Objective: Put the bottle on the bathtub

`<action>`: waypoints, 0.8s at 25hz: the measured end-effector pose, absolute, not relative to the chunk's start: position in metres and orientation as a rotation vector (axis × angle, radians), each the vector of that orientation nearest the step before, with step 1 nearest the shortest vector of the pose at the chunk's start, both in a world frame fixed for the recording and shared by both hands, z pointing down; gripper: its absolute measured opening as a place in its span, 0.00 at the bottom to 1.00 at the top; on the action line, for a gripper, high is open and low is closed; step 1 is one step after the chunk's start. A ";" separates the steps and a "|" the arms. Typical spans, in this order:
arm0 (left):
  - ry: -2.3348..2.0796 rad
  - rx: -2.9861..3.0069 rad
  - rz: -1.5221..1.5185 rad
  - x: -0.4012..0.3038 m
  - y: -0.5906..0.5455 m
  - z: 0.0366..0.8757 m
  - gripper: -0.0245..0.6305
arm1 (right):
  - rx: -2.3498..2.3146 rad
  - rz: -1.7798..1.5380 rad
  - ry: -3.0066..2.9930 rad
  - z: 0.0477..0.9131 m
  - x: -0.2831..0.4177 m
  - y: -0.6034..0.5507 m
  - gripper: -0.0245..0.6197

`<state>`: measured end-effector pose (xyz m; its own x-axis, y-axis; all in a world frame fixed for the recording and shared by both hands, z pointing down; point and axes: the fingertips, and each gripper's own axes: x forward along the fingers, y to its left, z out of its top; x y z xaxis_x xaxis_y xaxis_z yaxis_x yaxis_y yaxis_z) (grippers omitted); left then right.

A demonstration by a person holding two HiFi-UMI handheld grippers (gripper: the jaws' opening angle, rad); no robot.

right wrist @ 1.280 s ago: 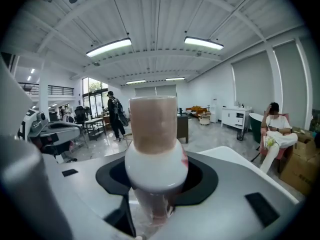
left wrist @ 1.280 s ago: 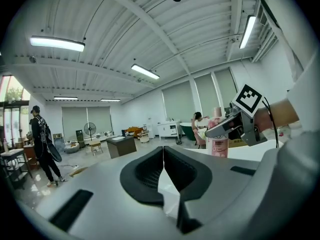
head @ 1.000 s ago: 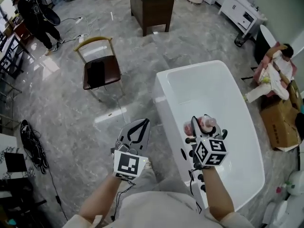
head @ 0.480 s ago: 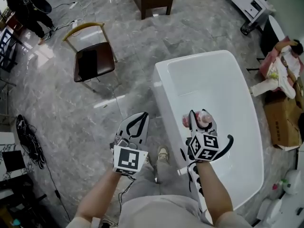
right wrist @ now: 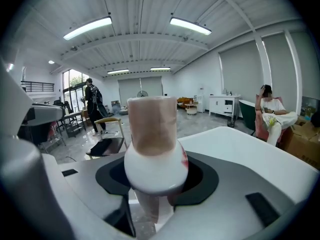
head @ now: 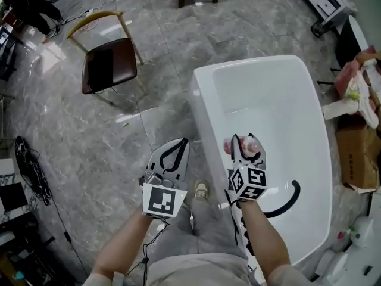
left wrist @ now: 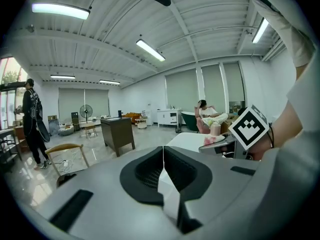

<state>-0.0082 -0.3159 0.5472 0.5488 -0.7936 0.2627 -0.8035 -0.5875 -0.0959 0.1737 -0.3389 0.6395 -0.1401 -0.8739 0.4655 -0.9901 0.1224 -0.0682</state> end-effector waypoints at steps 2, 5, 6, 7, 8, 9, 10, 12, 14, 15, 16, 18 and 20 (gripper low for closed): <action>-1.380 2.687 0.478 -0.008 -0.321 0.571 0.07 | 1.799 0.514 -2.092 0.655 0.172 -0.345 0.40; -1.331 2.654 0.531 -0.008 -0.327 0.601 0.07 | 1.771 0.509 -2.088 0.677 0.169 -0.350 0.40; -1.328 2.652 0.535 -0.008 -0.329 0.607 0.07 | 1.766 0.514 -2.083 0.685 0.169 -0.352 0.40; -1.327 2.650 0.536 -0.008 -0.330 0.612 0.07 | 1.762 0.520 -2.076 0.692 0.170 -0.353 0.40; -1.325 2.648 0.536 -0.008 -0.332 0.617 0.07 | 1.759 0.527 -2.068 0.699 0.171 -0.355 0.40; -1.320 2.646 0.536 -0.007 -0.333 0.621 0.07 | 1.759 0.534 -2.060 0.705 0.172 -0.355 0.40; -1.312 2.645 0.539 -0.005 -0.333 0.625 0.07 | 1.759 0.540 -2.054 0.710 0.173 -0.356 0.40; -1.296 2.646 0.547 -0.003 -0.334 0.631 0.07 | 1.761 0.551 -2.043 0.719 0.175 -0.355 0.40; -1.282 2.644 0.554 -0.003 -0.335 0.636 0.07 | 1.763 0.551 -2.036 0.727 0.174 -0.355 0.40; -1.275 2.642 0.558 -0.004 -0.335 0.638 0.07 | 1.761 0.541 -2.037 0.729 0.173 -0.354 0.41; -1.269 2.639 0.562 -0.004 -0.334 0.640 0.07 | 1.757 0.526 -2.040 0.730 0.171 -0.353 0.41; -1.257 2.636 0.569 -0.004 -0.333 0.644 0.07 | 1.747 0.493 -2.044 0.731 0.169 -0.351 0.41; -1.254 2.632 0.575 -0.005 -0.331 0.646 0.07 | 1.736 0.474 -2.042 0.732 0.166 -0.350 0.41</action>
<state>-0.0047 -0.3309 0.6459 0.5722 -0.7092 0.4117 -0.7746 -0.6323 -0.0125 0.1662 -0.3498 0.7319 -0.1350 -0.8447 0.5179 -0.9865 0.1635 0.0095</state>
